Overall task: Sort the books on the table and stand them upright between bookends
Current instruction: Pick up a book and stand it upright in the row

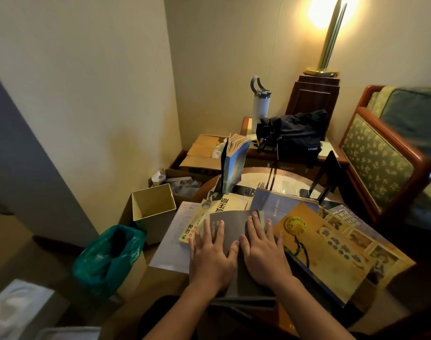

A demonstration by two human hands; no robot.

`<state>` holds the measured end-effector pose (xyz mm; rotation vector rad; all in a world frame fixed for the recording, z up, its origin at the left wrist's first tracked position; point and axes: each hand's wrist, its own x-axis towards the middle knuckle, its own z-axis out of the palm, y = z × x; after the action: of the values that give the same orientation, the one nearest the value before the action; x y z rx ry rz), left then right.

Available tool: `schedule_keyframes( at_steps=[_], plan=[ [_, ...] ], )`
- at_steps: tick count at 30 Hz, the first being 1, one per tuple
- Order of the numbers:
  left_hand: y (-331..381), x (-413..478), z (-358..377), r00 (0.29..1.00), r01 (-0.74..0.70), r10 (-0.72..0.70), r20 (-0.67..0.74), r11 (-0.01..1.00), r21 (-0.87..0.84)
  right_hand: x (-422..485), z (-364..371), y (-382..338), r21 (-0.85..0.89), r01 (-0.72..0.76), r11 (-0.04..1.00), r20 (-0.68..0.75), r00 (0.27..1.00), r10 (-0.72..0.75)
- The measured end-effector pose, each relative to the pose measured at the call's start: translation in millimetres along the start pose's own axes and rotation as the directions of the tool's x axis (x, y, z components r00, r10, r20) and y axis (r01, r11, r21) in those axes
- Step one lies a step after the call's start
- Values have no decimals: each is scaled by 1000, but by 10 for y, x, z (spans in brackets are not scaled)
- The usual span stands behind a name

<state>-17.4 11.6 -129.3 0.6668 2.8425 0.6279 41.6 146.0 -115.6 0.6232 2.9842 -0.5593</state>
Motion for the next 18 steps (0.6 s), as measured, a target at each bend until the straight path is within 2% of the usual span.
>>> schedule_keyframes(
  at_steps=[7, 11, 14, 18],
  plan=[
    [-24, -93, -42, 999, 34, -33, 6, 999, -13, -577, 143, 117, 22, -28, 999, 2, 1000, 28],
    [-37, -215, -86, 999, 13, -9, 45, 995, -103, -701, 169, 132, 89, -39, 995, 15, 999, 38],
    [-21, -251, -161, 999, 9, 3, 47, 968, -253, -706, 154, 146, 123, -34, 992, 55, 998, 27],
    [28, -284, -276, 999, -26, 7, -39, 857, -515, -732, 85, 177, 154, -38, 987, 93, 995, 24]
  ],
)
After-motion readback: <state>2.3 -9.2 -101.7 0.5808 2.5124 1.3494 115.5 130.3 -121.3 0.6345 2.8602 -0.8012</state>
